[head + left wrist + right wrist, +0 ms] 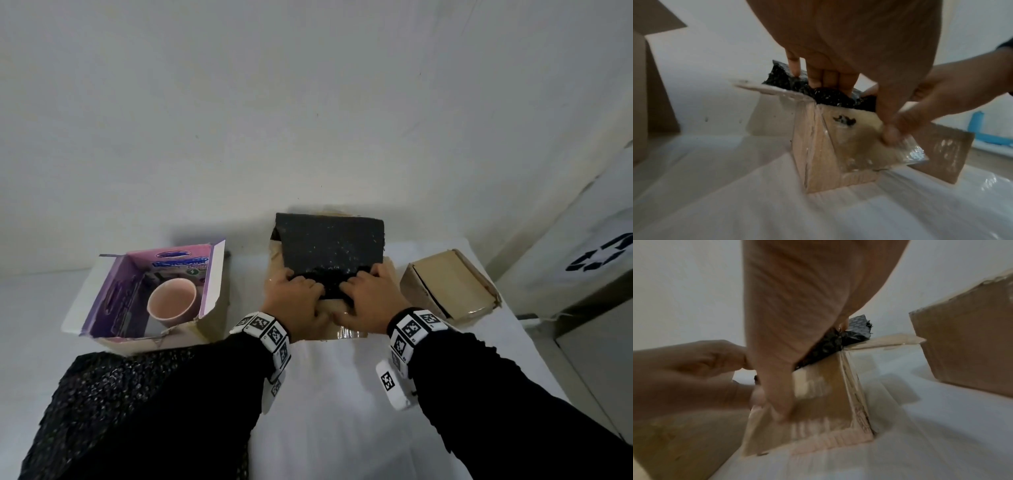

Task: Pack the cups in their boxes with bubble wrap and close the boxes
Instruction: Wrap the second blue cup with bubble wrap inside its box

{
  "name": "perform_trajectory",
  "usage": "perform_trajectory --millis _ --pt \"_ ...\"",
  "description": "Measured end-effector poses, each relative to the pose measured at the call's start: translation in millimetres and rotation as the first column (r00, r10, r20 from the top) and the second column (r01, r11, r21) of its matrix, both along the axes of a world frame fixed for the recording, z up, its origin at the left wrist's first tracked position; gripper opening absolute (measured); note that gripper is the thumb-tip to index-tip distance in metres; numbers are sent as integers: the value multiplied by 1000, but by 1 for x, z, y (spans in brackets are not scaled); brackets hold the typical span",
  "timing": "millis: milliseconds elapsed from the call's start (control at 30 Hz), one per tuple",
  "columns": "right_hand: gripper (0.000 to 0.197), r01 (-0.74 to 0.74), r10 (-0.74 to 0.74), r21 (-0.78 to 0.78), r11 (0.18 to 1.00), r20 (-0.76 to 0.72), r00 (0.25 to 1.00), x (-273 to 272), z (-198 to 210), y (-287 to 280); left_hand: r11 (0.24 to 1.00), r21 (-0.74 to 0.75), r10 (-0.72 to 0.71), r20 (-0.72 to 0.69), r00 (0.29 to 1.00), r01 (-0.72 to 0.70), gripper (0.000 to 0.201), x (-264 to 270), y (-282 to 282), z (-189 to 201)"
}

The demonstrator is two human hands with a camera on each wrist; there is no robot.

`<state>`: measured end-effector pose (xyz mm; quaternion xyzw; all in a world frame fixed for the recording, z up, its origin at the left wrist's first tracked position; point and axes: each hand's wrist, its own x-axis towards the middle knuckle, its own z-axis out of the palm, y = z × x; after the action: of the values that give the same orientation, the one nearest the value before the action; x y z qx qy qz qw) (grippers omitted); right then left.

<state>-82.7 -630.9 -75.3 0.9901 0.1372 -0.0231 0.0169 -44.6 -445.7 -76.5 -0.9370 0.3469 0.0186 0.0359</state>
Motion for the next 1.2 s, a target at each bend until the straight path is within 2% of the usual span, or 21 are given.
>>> perform_trajectory --millis 67,200,500,733,800,900,967,1033,1200 --pt "47 -29 26 -72 997 -45 999 0 -2 -2 991 126 -61 45 997 55 33 -2 -2 0" --pt "27 -46 39 -114 992 -59 997 1 5 5 976 203 -85 36 996 76 18 -1 -6 1" --pt "27 -33 23 -74 997 -121 992 -43 9 20 972 209 -121 45 992 109 28 -33 19 0" --pt "29 -63 49 -75 995 -174 983 -87 9 33 975 183 -122 -37 992 127 22 -76 35 -10" --pt "25 -64 53 -71 995 -142 988 -96 8 33 980 177 -89 -34 995 94 23 -80 38 -19" --pt "19 -96 95 -133 986 -13 995 -105 2 29 986 113 -116 -40 992 120 10 -85 36 -22" --pt "17 -102 118 -159 982 95 988 -110 -5 27 990 70 -120 0 993 120 15 -89 36 -28" --pt "18 -108 128 -141 984 138 982 -114 -13 27 990 85 -119 51 992 115 19 -94 36 -27" --pt "31 -82 78 -181 980 -29 997 -111 -4 37 972 201 -133 68 989 117 18 -98 32 -9"
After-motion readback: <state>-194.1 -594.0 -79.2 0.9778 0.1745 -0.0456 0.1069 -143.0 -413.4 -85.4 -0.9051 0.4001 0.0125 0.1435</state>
